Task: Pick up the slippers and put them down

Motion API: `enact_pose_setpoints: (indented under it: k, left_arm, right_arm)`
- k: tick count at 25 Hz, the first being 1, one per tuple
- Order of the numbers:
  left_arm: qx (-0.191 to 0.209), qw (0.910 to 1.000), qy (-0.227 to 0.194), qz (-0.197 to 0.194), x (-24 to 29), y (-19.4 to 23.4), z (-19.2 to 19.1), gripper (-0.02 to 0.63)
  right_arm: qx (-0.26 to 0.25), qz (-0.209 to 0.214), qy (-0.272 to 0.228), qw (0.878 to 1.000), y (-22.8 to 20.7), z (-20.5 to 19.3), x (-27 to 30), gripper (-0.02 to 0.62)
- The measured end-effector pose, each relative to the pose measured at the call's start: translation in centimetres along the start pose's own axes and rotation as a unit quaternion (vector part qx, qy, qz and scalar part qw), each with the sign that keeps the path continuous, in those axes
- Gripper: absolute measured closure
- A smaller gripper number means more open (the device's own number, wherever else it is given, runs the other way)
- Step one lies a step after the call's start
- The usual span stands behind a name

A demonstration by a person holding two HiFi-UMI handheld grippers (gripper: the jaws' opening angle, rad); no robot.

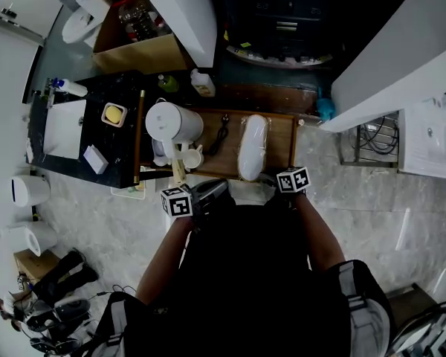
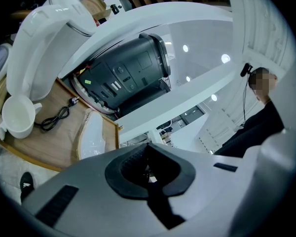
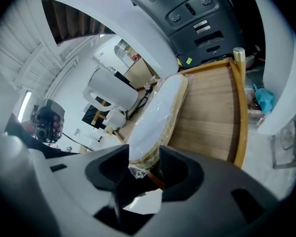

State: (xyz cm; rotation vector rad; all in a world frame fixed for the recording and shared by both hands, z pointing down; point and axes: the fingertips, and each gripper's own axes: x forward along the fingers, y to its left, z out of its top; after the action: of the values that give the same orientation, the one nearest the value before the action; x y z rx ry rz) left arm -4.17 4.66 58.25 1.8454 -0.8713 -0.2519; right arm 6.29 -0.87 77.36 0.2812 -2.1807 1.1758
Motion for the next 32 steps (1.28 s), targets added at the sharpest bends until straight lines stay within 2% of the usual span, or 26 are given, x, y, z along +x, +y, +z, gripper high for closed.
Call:
enact_pose_setpoints:
  k: [8, 16, 22, 32]
  left_arm:
    - [-0.001, 1.0000, 0.006, 0.003, -0.1, 0.0, -0.4, 0.594]
    - [-0.006, 0.9998, 0.014, 0.009, -0.3, 0.0, -0.8, 0.594]
    - [-0.004, 0.9997, 0.023, 0.013, -0.4, -0.1, -1.1, 0.594]
    - [-0.005, 0.9996, 0.012, 0.027, -0.8, 0.0, -1.7, 0.594]
  right_arm:
    - [0.004, -0.002, 0.007, 1.000, -0.6, -0.2, 0.7, 0.391]
    - [0.052, 0.013, -0.007, 0.999, -1.4, -0.2, 1.3, 0.374]
    - [0.098, 0.044, -0.017, 0.994, -1.9, -0.2, 1.8, 0.374]
    - [0.131, 0.060, -0.005, 0.989, -2.2, 0.9, 2.7, 0.374]
